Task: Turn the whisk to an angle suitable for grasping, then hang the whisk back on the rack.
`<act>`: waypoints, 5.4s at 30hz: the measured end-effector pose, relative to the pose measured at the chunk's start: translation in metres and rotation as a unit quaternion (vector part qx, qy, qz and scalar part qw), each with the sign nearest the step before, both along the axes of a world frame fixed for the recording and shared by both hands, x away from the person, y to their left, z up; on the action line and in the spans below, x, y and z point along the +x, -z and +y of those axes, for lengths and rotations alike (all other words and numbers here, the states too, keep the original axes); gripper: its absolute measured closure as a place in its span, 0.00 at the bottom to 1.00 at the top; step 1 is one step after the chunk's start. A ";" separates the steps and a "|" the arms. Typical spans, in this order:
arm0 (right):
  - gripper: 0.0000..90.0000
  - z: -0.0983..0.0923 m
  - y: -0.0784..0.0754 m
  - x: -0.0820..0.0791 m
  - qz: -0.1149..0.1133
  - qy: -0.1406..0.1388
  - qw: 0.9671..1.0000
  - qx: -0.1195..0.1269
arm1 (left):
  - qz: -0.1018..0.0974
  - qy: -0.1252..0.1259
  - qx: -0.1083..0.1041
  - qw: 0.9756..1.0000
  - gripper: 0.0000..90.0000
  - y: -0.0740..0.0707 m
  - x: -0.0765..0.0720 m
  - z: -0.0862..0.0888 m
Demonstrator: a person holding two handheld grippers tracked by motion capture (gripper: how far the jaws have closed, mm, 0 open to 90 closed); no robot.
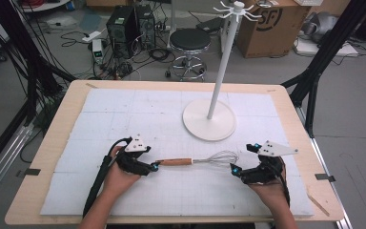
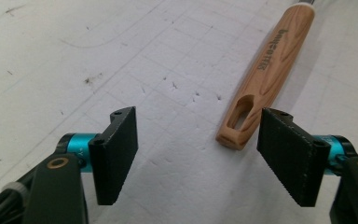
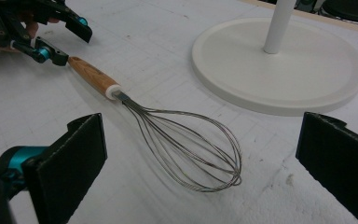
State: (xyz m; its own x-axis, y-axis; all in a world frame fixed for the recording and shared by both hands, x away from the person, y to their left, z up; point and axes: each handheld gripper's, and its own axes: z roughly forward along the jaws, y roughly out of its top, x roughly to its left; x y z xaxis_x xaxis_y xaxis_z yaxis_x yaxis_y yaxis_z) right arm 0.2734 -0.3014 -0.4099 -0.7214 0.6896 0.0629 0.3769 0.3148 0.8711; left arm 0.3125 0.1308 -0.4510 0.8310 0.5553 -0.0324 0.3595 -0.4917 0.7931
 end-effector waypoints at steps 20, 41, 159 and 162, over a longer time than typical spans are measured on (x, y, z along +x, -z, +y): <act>0.01 0.001 0.000 -0.001 0.000 -0.003 1.000 0.001 | -0.023 0.039 -0.117 0.992 0.07 -0.032 -0.020 0.040; 0.01 0.001 0.000 0.001 0.003 0.000 1.000 0.000 | -0.040 0.035 -0.135 0.989 0.02 -0.034 -0.020 0.050; 0.79 0.153 -0.021 0.068 0.112 -0.209 0.944 -0.230 | -0.043 0.012 -0.134 0.990 0.02 -0.035 -0.022 0.067; 0.79 0.145 -0.030 0.068 0.099 -0.203 0.953 -0.204 | -0.043 0.012 -0.133 0.990 0.02 -0.035 -0.022 0.067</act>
